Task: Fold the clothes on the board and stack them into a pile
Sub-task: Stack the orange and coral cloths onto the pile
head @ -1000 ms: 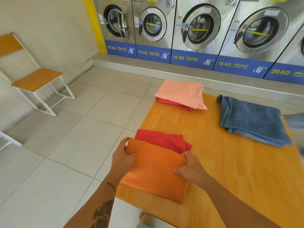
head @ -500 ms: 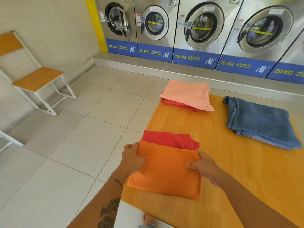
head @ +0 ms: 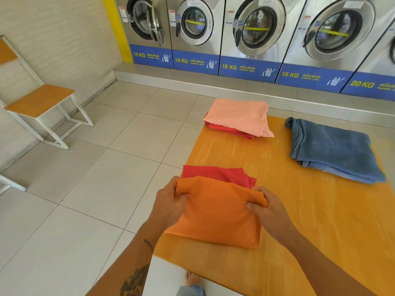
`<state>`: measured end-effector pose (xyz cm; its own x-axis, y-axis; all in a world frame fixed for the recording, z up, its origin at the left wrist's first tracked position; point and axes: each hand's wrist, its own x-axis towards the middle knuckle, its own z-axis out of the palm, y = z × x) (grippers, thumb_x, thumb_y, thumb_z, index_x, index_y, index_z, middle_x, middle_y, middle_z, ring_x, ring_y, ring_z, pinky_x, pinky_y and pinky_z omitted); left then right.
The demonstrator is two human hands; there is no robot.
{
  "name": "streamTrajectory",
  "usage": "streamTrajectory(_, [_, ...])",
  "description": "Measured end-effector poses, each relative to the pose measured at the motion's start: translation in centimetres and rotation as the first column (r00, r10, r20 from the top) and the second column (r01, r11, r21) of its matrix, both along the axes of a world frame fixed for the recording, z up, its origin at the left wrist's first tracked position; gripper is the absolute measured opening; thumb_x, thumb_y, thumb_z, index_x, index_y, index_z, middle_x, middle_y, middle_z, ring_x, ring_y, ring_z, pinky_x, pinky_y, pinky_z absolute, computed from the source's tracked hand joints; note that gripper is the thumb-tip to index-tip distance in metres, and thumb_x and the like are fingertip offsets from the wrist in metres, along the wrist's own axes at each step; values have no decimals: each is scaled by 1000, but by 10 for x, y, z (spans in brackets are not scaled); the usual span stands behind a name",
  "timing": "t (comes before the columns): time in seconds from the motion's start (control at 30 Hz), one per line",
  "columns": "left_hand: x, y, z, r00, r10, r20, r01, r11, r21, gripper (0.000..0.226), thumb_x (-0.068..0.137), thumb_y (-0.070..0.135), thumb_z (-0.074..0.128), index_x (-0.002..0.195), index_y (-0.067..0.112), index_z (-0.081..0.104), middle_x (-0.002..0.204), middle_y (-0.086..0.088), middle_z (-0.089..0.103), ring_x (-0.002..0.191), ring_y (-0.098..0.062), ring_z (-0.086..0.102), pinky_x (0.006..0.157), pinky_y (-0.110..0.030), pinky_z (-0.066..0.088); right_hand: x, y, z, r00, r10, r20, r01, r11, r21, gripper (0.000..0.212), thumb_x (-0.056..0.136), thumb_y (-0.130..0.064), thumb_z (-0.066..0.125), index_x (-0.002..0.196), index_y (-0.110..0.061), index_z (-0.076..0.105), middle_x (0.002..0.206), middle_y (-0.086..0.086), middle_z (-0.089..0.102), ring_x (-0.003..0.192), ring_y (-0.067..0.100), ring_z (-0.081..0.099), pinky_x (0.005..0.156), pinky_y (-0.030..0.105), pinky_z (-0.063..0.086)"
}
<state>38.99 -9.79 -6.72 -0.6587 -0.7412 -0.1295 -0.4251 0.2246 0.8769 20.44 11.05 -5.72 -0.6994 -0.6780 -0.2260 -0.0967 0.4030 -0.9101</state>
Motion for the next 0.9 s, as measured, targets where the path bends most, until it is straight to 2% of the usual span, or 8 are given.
streamTrajectory(0.07, [-3,2,0,996,-69,59,66,996,57,22,90,21,57,106,36,54,92,12,67,82,-10,63,68,-26,49,0,4,-5,992,-34,121,33,999,15,14,85,-7,67,94,-14,60,97,19,63,83,25,61,72,40,48])
streamTrajectory(0.13, [-9,4,-4,984,-118,134,118,993,12,21,86,23,61,98,36,50,89,11,64,79,-12,60,67,-30,50,4,4,-7,982,-15,187,9,1000,29,30,83,-8,71,105,-24,59,102,10,65,92,22,64,80,45,55])
streamTrajectory(0.2, [-14,5,-9,977,-81,198,94,994,-61,24,81,22,63,98,32,49,98,5,60,91,-18,57,76,-39,53,7,0,-5,985,2,174,-8,999,34,51,80,-9,75,117,-37,54,110,0,63,99,20,64,83,47,58])
streamTrajectory(0.33, [-18,5,-19,916,71,394,1,983,-181,49,82,32,59,128,25,44,121,-6,49,111,-31,45,93,-48,46,12,-4,-5,991,25,130,-34,997,73,79,78,-16,78,136,-46,35,122,-9,54,106,15,60,89,46,56])
streamTrajectory(0.47, [-14,9,-19,918,116,380,-91,992,-82,54,86,35,60,134,25,37,117,-8,49,94,-25,55,70,-34,46,17,-4,-8,993,45,105,-55,994,97,99,82,-17,77,150,-45,11,135,-13,40,119,14,49,101,41,47])
streamTrajectory(0.6, [-11,9,-15,924,164,344,-140,986,-93,55,79,29,60,129,37,39,102,-2,58,81,-22,62,66,-37,55,19,-4,-8,997,65,40,-68,994,84,105,84,-9,73,152,-44,0,138,-17,32,116,9,44,94,30,43])
streamTrajectory(0.7, [-9,15,-10,931,196,309,-177,980,-90,54,77,23,58,126,39,42,97,0,58,82,-20,62,70,-40,57,20,-6,-4,998,54,-14,-53,998,46,101,85,-1,68,152,-43,5,138,-16,36,116,10,47,92,30,43])
streamTrajectory(0.9, [-2,18,-14,932,241,272,-232,970,-68,56,78,13,58,132,26,51,109,0,60,97,-21,59,77,-34,52,27,-8,3,986,71,-154,-75,997,-20,97,88,0,61,150,-52,8,146,-15,38,126,11,46,108,41,41])
